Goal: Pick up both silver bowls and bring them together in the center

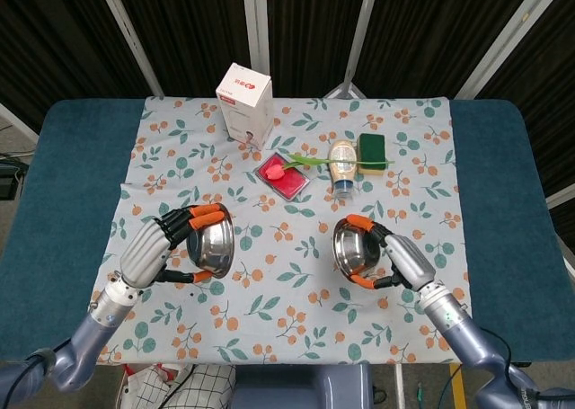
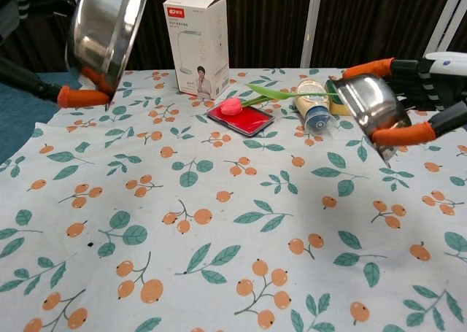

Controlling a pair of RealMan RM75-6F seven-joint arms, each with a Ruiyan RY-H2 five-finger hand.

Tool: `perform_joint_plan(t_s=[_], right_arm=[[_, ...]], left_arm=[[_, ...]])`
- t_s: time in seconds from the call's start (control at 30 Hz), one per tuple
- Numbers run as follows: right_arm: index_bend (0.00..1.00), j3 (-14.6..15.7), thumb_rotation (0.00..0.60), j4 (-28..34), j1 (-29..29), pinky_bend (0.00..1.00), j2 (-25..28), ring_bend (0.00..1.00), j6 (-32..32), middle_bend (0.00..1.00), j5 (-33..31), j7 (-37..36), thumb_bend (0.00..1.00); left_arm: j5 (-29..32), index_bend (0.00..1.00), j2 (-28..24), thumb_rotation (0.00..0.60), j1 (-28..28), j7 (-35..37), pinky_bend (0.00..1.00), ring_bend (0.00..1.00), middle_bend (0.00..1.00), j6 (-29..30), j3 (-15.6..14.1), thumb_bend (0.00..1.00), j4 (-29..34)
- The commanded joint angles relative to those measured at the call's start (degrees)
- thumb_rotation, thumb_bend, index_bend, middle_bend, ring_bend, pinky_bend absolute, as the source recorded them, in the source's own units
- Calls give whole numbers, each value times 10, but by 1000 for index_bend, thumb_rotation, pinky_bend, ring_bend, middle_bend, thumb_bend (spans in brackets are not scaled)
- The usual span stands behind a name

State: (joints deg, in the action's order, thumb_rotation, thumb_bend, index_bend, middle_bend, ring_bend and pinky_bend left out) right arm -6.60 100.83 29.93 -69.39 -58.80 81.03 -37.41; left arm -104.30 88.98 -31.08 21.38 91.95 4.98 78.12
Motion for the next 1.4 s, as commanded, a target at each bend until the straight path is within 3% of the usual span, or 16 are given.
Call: perform_joint_plan(t_s=[0.03,0.23,0.6,0.9,1.4], right_arm=[[1000,-46,600,-11,22,1000,53,1000,133,972,-41,-364,340],[1000,-56,600,-20,37,1000,58,1000,209,971,1,-596,345],[1000,-44,600,31,59,1000,85,1000,201,971,82,-718,346],[1000,-32,600,82,81,1000,100,1000,200,972,76,-716,346],[1000,-38,600,153,96,1000,76,1000,209,971,-40,-558,346]], left_arm=[[-19,458,43,600,-6,23,753,532,625,42,16,353,-40],[-22,458,67,600,-25,11,753,531,626,24,14,354,-56],[-30,463,112,600,-62,-6,753,532,630,-3,11,353,-84],[-31,464,138,600,-88,-26,753,532,630,-18,16,353,-86],[-3,464,169,600,-117,-63,753,532,631,-65,23,353,-72]])
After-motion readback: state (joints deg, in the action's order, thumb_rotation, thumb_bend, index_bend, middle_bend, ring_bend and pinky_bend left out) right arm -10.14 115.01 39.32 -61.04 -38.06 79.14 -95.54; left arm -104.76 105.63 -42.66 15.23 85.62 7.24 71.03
